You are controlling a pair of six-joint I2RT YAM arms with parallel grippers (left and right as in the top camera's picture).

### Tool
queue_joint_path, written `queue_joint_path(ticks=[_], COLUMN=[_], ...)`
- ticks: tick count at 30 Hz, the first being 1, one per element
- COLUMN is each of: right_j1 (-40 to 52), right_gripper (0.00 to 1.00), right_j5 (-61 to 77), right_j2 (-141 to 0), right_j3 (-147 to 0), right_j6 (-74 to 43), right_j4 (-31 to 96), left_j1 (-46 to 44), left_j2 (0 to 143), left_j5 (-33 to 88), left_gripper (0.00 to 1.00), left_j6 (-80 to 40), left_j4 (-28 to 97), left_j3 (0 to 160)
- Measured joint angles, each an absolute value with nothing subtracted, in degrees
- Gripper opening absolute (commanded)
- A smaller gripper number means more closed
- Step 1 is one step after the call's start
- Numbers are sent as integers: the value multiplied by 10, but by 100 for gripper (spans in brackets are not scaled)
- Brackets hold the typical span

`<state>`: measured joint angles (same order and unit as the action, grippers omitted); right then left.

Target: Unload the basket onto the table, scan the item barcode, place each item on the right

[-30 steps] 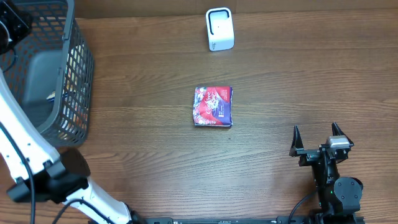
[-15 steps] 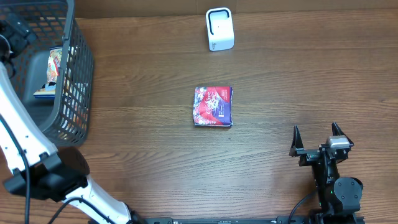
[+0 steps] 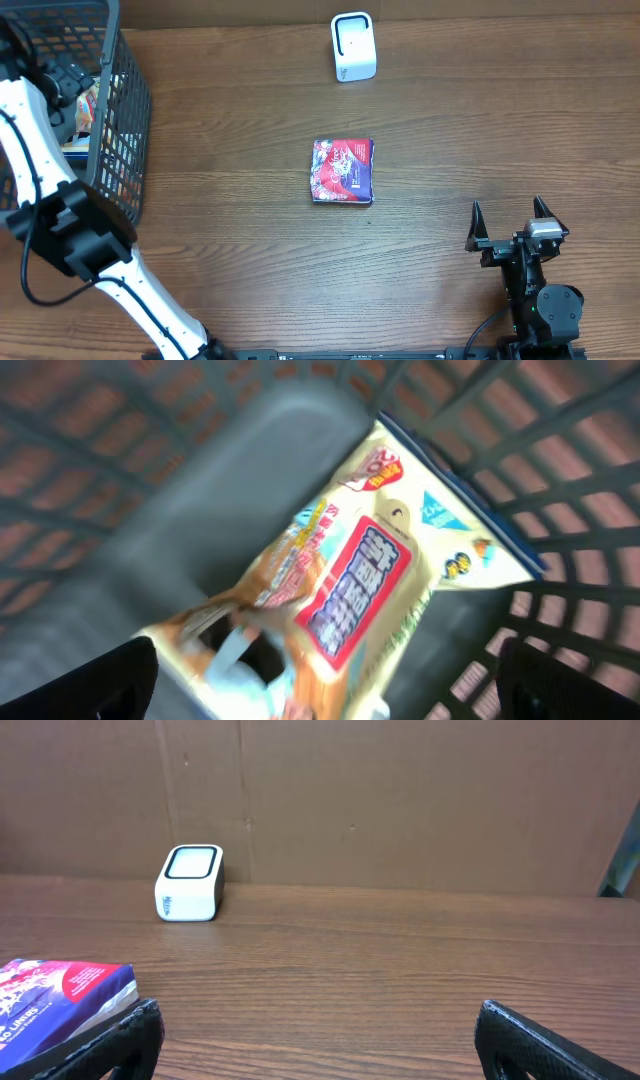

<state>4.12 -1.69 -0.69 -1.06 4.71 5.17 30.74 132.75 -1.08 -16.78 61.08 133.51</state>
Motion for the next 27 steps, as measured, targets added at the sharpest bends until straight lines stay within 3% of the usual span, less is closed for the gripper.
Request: queue_joint_path(ticks=[8,27], right_j1=[41,41], right_gripper=[100,100], right_j5=[-17,-17], right_j2=[-7,-7], right_j3=[-11,-11], right_j6=[47,47], right_j4=[51,52], left_j1=[293,277], left_j2=[1397,1450], left_j5=[57,-69], left_gripper=[100,100], left_j6=[-114,-91], left_j4=[584,545], left_j3=[1335,1335])
